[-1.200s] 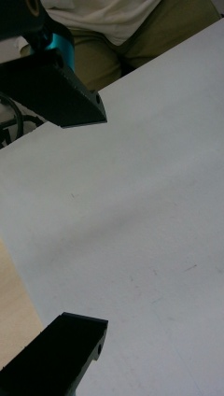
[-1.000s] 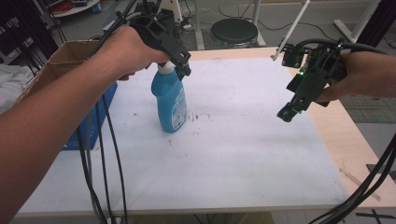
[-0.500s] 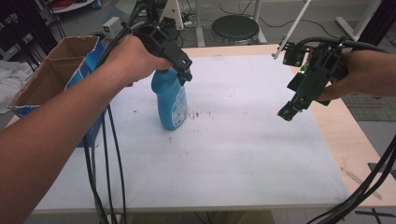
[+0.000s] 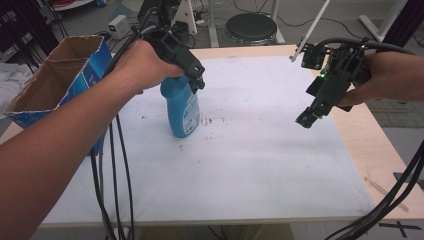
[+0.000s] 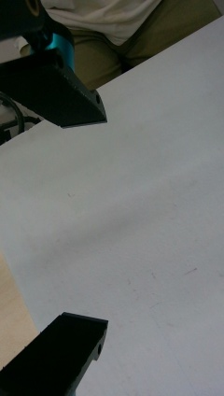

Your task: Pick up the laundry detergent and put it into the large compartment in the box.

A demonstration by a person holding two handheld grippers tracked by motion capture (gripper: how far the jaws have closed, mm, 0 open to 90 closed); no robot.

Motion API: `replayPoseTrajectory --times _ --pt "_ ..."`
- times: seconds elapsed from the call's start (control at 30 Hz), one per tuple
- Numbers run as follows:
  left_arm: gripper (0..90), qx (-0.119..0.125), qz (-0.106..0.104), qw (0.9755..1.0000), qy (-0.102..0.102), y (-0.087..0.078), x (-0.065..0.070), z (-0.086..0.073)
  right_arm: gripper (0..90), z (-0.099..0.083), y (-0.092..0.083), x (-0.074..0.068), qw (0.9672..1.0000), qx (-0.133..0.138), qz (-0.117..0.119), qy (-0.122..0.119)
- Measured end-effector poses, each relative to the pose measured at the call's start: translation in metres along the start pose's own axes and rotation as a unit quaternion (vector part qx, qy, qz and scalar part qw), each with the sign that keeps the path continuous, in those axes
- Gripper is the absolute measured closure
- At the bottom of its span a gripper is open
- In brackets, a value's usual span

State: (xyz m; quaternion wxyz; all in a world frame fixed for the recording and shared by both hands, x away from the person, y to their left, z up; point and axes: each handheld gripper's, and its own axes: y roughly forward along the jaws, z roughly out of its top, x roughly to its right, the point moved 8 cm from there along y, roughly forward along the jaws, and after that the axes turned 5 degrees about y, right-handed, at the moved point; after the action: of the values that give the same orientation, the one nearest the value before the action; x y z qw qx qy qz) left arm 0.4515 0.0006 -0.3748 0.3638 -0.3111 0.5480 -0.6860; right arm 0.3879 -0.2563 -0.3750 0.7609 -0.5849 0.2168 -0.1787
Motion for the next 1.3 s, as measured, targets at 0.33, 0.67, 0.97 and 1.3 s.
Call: replayPoseTrajectory --times 0.33,0.67,0.97,1.3 --pt "10.4 -0.003 -0.001 1.0 0.002 0.0025 -0.0005 0.0 2.3 0.0016 0.0007 0.0002 1.0 0.003 0.003 -0.002" --pt "18.9 0.004 -0.011 0.9999 -0.006 0.0036 -0.001 0.0007 2.3 0.0019 0.0019 0.0004 1.0 0.004 0.004 0.002" --pt "22.9 0.004 -0.008 0.9999 -0.013 0.0036 -0.0026 0.0001 2.3 0.0017 0.0023 0.0008 1.0 0.003 0.004 -0.001" --pt "36.4 0.013 -0.021 0.9997 -0.007 0.0026 0.0002 0.0021 2.4 0.0021 0.0027 0.0003 1.0 0.002 0.005 -0.001"
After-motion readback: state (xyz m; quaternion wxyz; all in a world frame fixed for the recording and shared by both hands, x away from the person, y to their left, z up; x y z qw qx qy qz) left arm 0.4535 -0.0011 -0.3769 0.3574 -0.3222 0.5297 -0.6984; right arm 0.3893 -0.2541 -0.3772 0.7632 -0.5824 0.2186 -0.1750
